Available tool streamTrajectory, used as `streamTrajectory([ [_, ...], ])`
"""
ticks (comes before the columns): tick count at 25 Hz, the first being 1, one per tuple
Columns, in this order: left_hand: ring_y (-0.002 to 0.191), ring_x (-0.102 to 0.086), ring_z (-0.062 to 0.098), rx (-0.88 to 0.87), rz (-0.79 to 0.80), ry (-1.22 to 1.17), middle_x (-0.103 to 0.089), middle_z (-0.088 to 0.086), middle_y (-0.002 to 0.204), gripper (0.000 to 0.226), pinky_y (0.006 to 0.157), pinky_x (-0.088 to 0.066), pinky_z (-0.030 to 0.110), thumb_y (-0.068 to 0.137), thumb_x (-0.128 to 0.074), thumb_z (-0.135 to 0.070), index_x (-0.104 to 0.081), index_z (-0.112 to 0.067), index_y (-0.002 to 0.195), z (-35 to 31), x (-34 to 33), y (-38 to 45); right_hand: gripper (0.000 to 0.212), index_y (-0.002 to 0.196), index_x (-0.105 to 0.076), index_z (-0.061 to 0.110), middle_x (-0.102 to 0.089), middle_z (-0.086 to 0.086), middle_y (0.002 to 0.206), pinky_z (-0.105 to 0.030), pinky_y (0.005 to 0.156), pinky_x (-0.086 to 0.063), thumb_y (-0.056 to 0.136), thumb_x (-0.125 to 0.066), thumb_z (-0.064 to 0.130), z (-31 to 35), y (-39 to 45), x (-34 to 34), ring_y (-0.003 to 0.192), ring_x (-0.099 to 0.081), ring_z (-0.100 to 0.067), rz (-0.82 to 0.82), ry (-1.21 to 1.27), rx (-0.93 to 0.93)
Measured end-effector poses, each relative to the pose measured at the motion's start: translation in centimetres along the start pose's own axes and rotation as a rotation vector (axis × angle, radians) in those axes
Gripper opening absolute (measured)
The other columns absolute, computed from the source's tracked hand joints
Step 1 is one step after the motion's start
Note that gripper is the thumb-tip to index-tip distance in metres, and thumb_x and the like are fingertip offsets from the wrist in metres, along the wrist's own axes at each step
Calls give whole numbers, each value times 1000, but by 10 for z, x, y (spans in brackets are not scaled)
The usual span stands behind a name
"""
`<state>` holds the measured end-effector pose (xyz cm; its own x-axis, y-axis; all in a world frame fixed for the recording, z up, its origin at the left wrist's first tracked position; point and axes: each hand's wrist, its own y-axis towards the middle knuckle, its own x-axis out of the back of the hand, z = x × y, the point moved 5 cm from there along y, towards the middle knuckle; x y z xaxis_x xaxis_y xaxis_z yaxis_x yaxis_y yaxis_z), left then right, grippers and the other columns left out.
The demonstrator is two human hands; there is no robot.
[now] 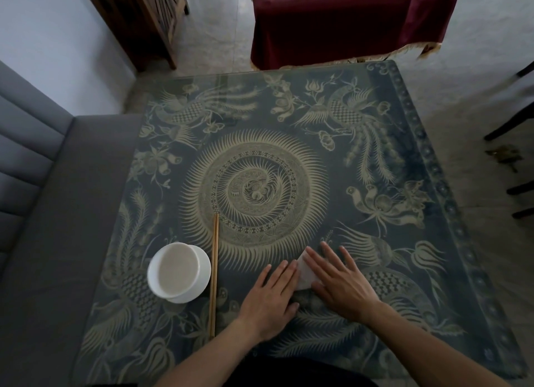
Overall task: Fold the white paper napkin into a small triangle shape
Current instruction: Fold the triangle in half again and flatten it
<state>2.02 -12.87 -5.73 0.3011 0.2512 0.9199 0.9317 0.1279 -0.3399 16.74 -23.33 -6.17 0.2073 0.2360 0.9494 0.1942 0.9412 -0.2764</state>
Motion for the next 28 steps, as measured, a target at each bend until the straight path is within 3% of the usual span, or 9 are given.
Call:
streamTrajectory([
  [3,150,-13,22,-94,3,56,-18,7,163,71,118,-17,54,97,-37,-49,-22,-11,155,-13,-6,-5,63,156,-14,21,-8,3,164,-53,114,-10,101,-27,49,-6,-10,-3,149,-6,-30,4,-15,-4],
  [6,143,-34,20,-55,-31,44,-37,4,156,66,112,-33,53,95,-42,-48,-36,-12,150,-8,-5,-10,61,155,-20,24,-17,5,163,-54,114,-9,100,-22,52,-10,-15,2,148,-16,-31,-26,13,-84],
  [11,133,-46,26,21,-128,77,-52,4,143,52,112,-33,55,100,-36,-42,-46,-14,143,19,14,5,55,140,-52,20,-55,-4,142,-58,111,-19,98,-28,47,0,-19,9,131,-47,-34,-97,-1,-116],
  [16,133,-43,27,21,-135,97,-54,4,136,47,113,-29,55,99,-37,-42,-50,-15,135,31,31,22,49,129,-61,18,-63,-4,129,-60,109,-23,96,-35,43,17,-21,8,122,-54,-33,-167,15,-135],
  [19,139,-36,27,-12,-125,40,-47,9,146,52,116,-27,52,100,-37,-42,-45,-10,140,16,28,24,54,136,-56,11,-57,-8,139,-58,110,-21,97,-33,41,22,-21,6,132,-48,-33,-190,46,-162],
  [22,150,-11,23,-47,-72,-1,-18,8,163,65,120,-14,50,102,-29,-48,-23,-10,154,-7,13,26,60,144,-44,7,-42,-10,152,-57,109,-21,97,-32,41,28,-23,-3,144,-30,-30,-145,28,-143],
  [25,148,19,15,-39,2,-4,12,1,164,70,120,6,49,102,-19,-52,5,-13,156,-15,-2,30,66,148,-37,8,-34,-8,156,-57,109,-21,94,-34,46,27,-27,-11,145,-21,-28,-86,37,-158],
  [28,145,28,12,-10,26,8,21,-1,162,70,120,11,47,101,-12,-54,16,-15,153,-6,-7,30,68,152,-28,14,-24,-2,160,-58,111,-15,97,-31,53,22,-29,-16,147,-18,-30,-38,67,-184],
])
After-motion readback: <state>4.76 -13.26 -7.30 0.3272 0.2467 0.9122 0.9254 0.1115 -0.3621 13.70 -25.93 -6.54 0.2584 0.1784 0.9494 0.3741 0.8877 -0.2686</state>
